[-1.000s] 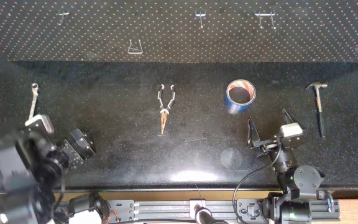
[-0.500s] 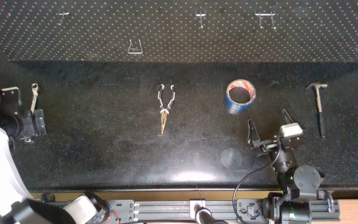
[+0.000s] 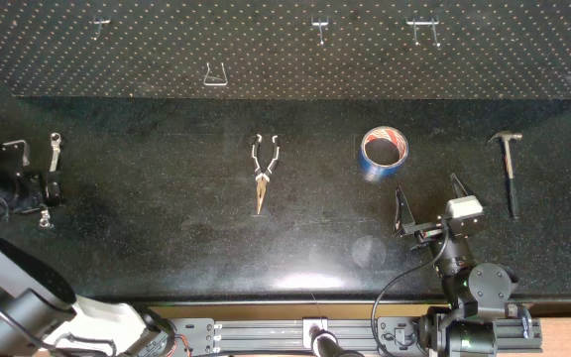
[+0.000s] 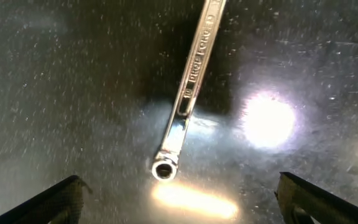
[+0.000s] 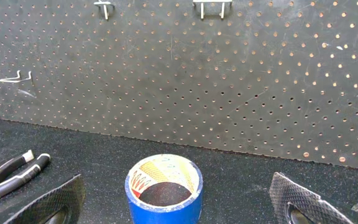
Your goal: Place Tools Onto Pegboard
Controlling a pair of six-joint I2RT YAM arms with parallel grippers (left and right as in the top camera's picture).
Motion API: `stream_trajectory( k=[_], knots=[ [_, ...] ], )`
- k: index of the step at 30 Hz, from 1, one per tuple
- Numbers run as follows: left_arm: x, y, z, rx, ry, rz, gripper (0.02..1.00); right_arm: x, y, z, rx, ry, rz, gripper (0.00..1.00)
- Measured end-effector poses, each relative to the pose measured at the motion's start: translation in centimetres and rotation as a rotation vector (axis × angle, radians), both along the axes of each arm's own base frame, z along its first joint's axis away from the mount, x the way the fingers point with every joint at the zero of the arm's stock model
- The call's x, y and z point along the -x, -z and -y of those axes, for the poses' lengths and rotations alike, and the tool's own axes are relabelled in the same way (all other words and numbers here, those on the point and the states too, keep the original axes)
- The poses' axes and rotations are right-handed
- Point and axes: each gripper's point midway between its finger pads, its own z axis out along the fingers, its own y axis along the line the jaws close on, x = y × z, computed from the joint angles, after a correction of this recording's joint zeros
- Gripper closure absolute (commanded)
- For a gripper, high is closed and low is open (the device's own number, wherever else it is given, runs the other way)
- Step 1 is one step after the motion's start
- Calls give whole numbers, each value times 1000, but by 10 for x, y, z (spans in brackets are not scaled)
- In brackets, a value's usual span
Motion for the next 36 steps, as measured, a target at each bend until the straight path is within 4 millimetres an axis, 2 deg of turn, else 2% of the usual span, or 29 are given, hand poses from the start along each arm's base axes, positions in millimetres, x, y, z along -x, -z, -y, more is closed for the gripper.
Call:
stream_trajectory(
  k=[7,11,16,24,30,32,33,35,36],
  knots=[
    [-9,19,3,79,97,36,25,0,0,0,0,0,0,25],
    [-21,26,-9,19,131,42,25,0,0,0,0,0,0,25],
    [-35,27,4,-40,219,-11,25,0,0,0,0,0,0,25],
    [-22,41,-5,-18,185,-50,27,0,0,0,0,0,0,25],
    [-24,47,-2,17,183,-42,20,0,0,0,0,0,0,27],
    [-25,47,-2,22,184,-39,259,0,0,0,0,0,0,25],
    [-26,48,-2,26,188,-35,321,0,0,0,0,0,0,25],
    [-27,49,1,43,190,-29,687,0,0,0,0,0,0,25],
    [-28,49,2,47,190,-26,910,0,0,0,0,0,0,25]
  ],
)
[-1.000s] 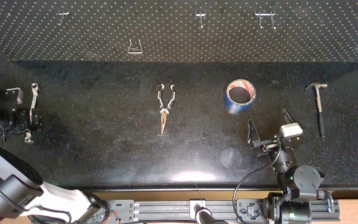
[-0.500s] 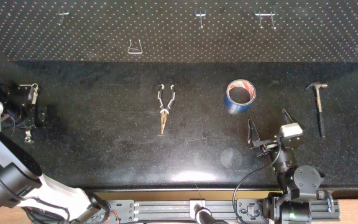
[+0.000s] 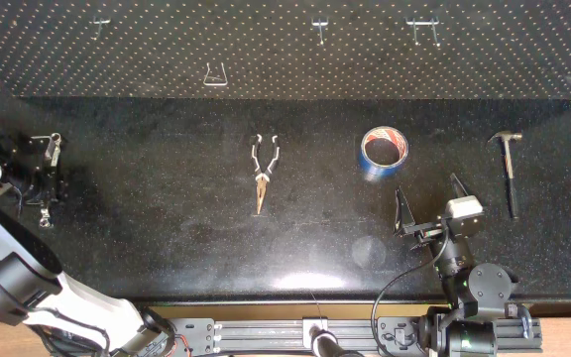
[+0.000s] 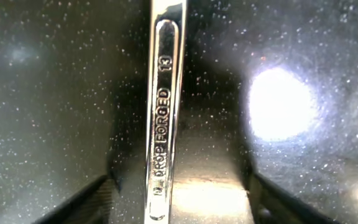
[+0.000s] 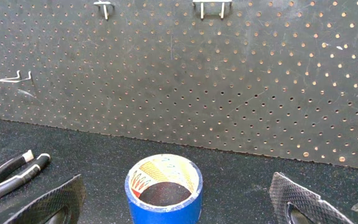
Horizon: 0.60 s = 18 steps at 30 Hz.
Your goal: Place Tools Onto Pegboard
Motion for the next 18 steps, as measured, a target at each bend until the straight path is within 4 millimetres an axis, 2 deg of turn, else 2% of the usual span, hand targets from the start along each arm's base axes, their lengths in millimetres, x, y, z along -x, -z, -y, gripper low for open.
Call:
stream_trajectory(
  k=[1,14,16,18],
  knots=[
    [-1,0,0,0,1,2,989,0,0,0,0,0,0,27],
    [-2,-2,-1,-11,-1,9,989,0,0,0,0,0,0,25],
    [3,-13,10,-26,-20,25,989,0,0,0,0,0,0,25],
    [6,-46,19,-72,-63,98,989,0,0,0,0,0,-1,25]
  ],
)
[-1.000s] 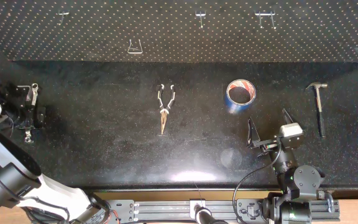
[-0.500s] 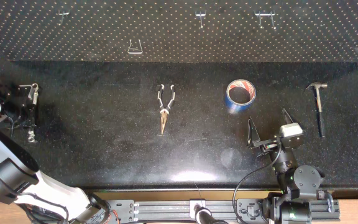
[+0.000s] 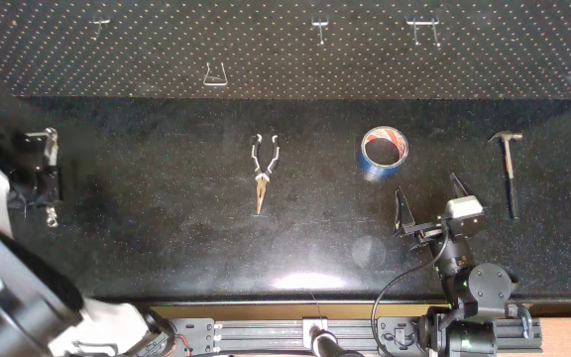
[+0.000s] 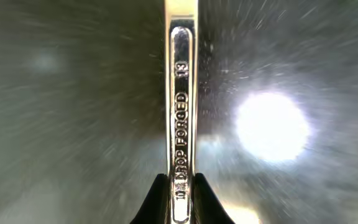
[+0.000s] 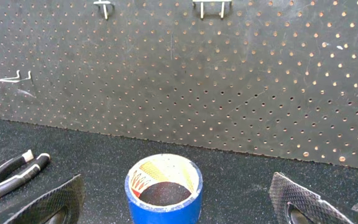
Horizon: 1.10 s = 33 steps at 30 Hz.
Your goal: Place Tools Onto Pegboard
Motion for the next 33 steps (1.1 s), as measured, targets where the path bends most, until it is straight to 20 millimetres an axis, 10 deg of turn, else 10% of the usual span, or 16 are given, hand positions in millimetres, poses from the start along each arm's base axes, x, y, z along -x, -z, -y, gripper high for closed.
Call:
stream_trajectory(
  k=[3,8,15,33],
  knots=[
    [9,-63,8,-108,-90,177,991,0,0,0,0,0,1,25],
    [40,-84,63,-148,-113,313,991,0,0,0,0,0,1,25],
    [-24,-131,159,-154,183,752,991,0,0,0,0,0,1,25],
    [-88,-120,136,-219,120,905,989,0,0,0,0,0,1,25]
  ],
)
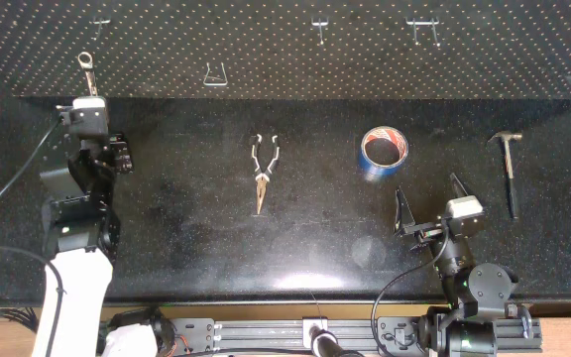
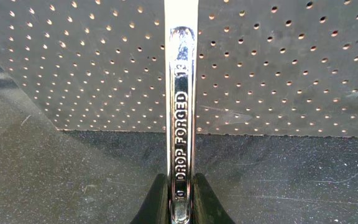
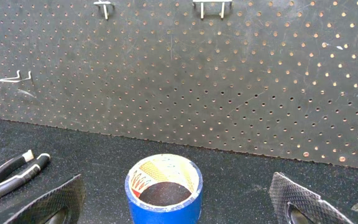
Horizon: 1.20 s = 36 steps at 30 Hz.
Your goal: Place Tools Onto Pegboard
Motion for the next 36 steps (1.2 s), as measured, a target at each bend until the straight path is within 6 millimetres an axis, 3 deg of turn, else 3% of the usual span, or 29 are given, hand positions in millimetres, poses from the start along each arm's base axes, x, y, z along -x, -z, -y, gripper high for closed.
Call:
stream_trajectory(
  k=[7,23,29,36],
  knots=[
    [-9,-3,-1,-6,2,34,989,0,0,0,0,0,0,25],
    [-28,13,5,42,44,37,989,0,0,0,0,0,0,25],
    [-35,8,4,39,46,74,991,0,0,0,0,0,0,25],
    [-42,25,4,58,48,31,991,0,0,0,0,0,0,25]
  ],
)
